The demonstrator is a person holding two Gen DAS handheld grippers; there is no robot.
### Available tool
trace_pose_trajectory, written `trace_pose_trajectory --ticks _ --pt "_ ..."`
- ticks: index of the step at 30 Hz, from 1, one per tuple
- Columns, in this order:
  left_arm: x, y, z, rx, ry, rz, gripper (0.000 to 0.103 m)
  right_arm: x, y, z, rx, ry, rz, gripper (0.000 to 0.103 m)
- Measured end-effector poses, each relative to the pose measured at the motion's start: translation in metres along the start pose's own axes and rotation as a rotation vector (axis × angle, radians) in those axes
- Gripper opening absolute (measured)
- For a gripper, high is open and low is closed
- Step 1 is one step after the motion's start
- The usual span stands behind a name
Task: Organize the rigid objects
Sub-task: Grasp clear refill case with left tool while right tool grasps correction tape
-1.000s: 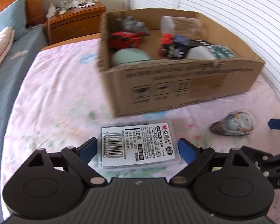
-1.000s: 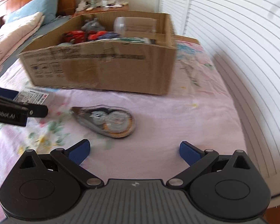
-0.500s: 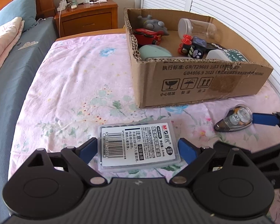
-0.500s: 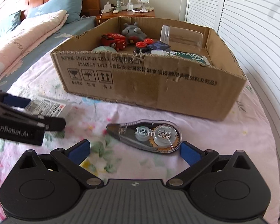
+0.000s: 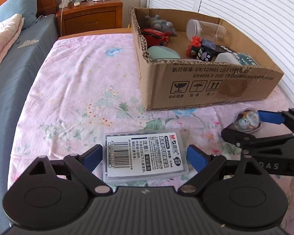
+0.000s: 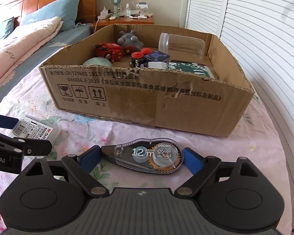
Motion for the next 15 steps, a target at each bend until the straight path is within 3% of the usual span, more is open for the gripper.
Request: trace_pose_trajectory --ticks 7,15 --pt "-0.007 0.003 -0.002 0.014 -0.037 -0.053 0.094 -0.010 0.003 0.003 -0.006 0.005 -0.007 0.093" --pt "-0.010 0.002 0.000 -0.005 -0.010 -0.070 0.091 -0.012 0.005 0.007 0.010 0.007 -0.009 0.093"
Point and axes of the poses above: each gripper's, at about its wrist camera, not at the fingertips, and z roughly against the way its jaws point, x to its left, y to its underside, the point moved 8 cm from there along -z, roughly the way its jaws point, and after that the axes turned 9 degrees about -x, right-handed, at the moved point
